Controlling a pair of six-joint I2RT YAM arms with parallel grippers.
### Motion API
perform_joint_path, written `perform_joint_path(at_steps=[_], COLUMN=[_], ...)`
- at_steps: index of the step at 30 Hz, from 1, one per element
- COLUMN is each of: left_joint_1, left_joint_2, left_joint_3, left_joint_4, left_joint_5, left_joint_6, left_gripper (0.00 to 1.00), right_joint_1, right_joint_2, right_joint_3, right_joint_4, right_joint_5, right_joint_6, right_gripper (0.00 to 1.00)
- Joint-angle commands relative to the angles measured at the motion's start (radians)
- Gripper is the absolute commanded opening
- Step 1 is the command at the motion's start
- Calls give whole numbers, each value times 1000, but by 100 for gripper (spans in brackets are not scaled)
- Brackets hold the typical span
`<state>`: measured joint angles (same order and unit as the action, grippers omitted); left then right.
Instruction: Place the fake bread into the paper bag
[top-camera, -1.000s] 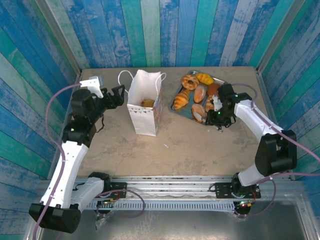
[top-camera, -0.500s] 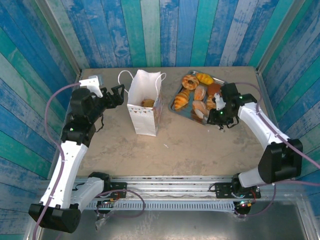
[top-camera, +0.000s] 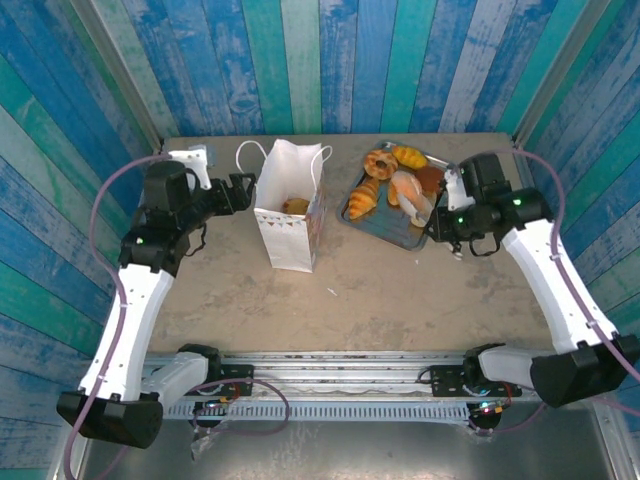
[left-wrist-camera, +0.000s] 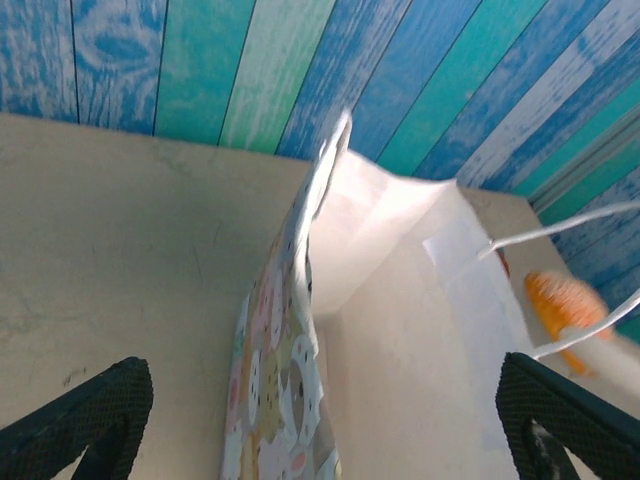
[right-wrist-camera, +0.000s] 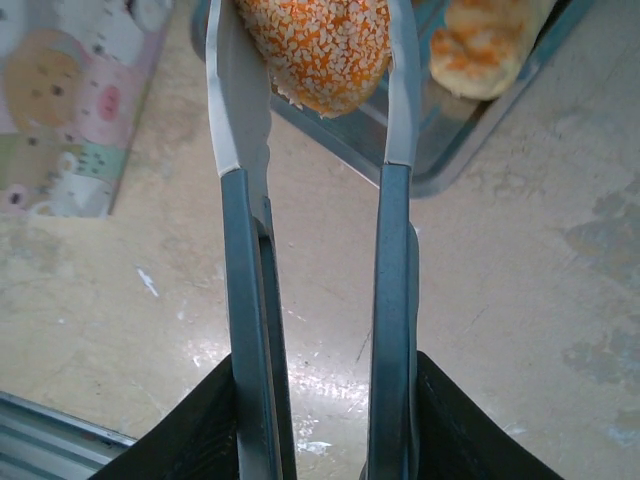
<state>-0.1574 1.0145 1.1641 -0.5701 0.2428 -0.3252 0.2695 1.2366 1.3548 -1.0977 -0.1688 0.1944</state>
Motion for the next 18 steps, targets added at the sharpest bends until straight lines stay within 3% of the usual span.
perform_joint_path(at_steps=[1,12,18], left_joint_1=[-1,-1,-1], left_joint_2=[24,128,177], left_joint_3=[23,11,11], left_joint_4=[-76,-4,38], left_joint_5=[30,133,157], left_joint_6=[33,5,-14], left_gripper=[91,83,74], right_joint_1=[39,196,283], right_joint_2=[-38,-62,-57], right_joint_3=[95,343,426], right_joint_4=[-86,-172,-173], right_joint_5=[40,90,125], right_joint_6=[26,102,126], right_gripper=[40,40,39])
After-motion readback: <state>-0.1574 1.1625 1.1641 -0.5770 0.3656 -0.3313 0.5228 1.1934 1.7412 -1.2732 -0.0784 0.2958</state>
